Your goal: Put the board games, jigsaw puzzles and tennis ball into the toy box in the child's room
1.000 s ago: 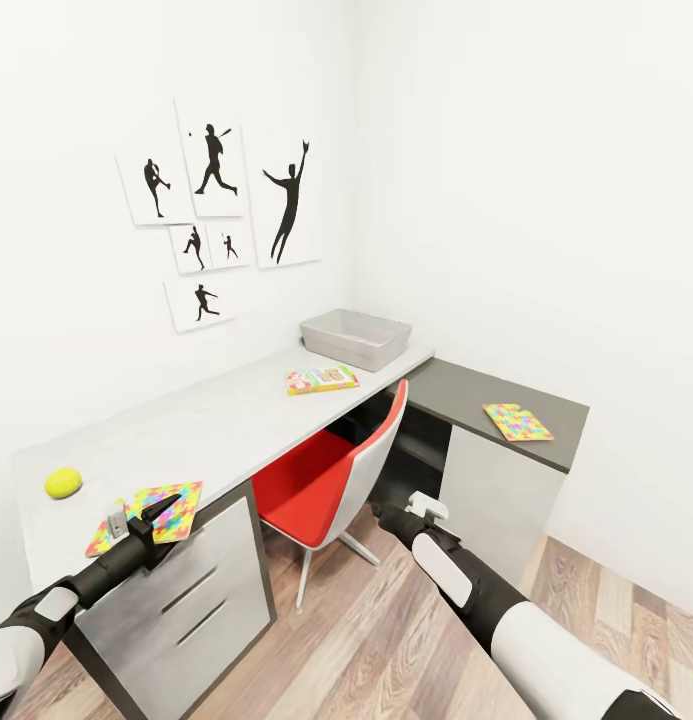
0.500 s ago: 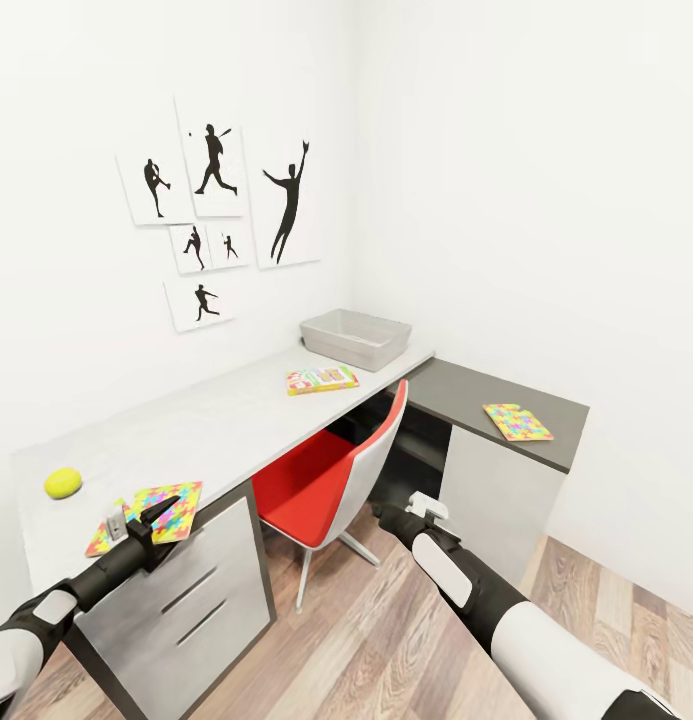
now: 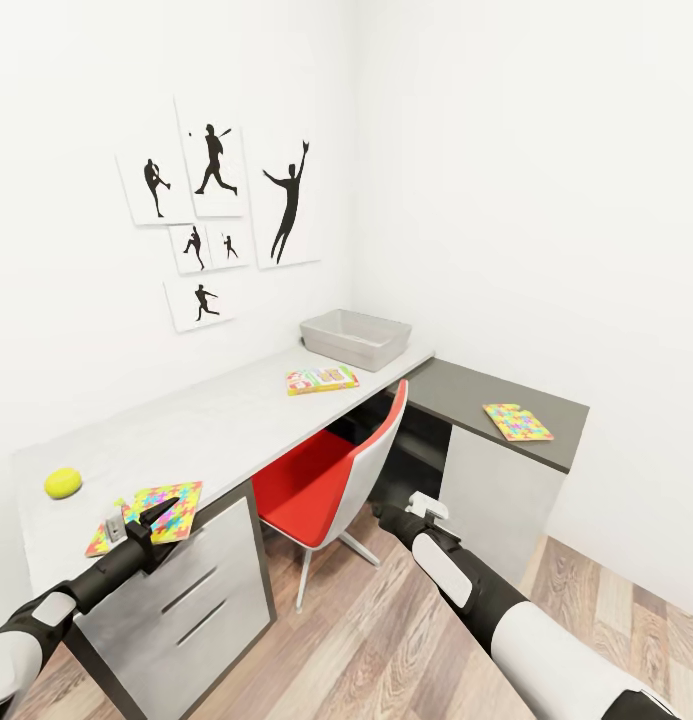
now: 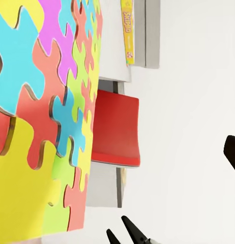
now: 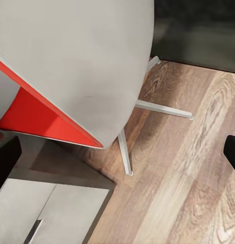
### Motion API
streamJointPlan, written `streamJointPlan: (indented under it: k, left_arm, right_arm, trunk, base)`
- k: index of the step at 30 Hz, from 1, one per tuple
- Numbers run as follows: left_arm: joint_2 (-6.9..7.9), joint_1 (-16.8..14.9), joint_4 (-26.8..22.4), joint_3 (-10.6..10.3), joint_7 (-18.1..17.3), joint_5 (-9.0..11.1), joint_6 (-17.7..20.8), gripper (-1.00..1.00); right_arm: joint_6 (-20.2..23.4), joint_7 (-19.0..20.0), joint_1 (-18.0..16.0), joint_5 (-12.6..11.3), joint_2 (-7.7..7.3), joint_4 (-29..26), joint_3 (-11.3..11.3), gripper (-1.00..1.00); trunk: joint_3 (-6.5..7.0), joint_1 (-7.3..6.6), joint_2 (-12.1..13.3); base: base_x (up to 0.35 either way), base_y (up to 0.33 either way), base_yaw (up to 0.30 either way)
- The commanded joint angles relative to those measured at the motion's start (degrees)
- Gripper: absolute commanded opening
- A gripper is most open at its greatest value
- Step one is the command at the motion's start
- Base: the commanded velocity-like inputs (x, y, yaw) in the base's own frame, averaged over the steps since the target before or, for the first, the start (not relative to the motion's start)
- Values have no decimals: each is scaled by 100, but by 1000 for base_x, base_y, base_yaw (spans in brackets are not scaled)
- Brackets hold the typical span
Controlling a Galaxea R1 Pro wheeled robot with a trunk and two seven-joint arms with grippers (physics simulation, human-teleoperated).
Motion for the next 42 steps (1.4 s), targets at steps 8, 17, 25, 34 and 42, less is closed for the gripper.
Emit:
streamJointPlan:
  k: [8, 17, 25, 34, 42]
  left_arm:
    - [-1, -3, -5, 48, -21, -59, 42, 100]
    - [7, 4, -5, 48, -20, -64, 44, -100]
    - [8, 4, -5, 49, -11, -64, 44, -100]
    - [8, 4, -5, 49, -11, -64, 44, -100]
    - [2, 4, -5, 49, -11, -68, 44, -100]
  right_arm:
    - [11, -42, -5, -27, -4, -10, 20, 100]
    - [11, -42, -5, -27, -4, -10, 20, 100]
    - [11, -42, -5, -27, -4, -10, 20, 100]
    - [11, -42, -5, -27, -4, -10, 20, 100]
    - [11, -42, -5, -27, -4, -10, 20, 100]
  trunk:
    - [-6, 0, -4]
    - [-6, 0, -4]
    - [-6, 0, -4]
    - [-6, 0, -4]
    - [-6, 0, -4]
  base:
    - [0, 0, 0]
    - [0, 0, 0]
    - [0, 0, 0]
    - [0, 0, 0]
    - [0, 0, 0]
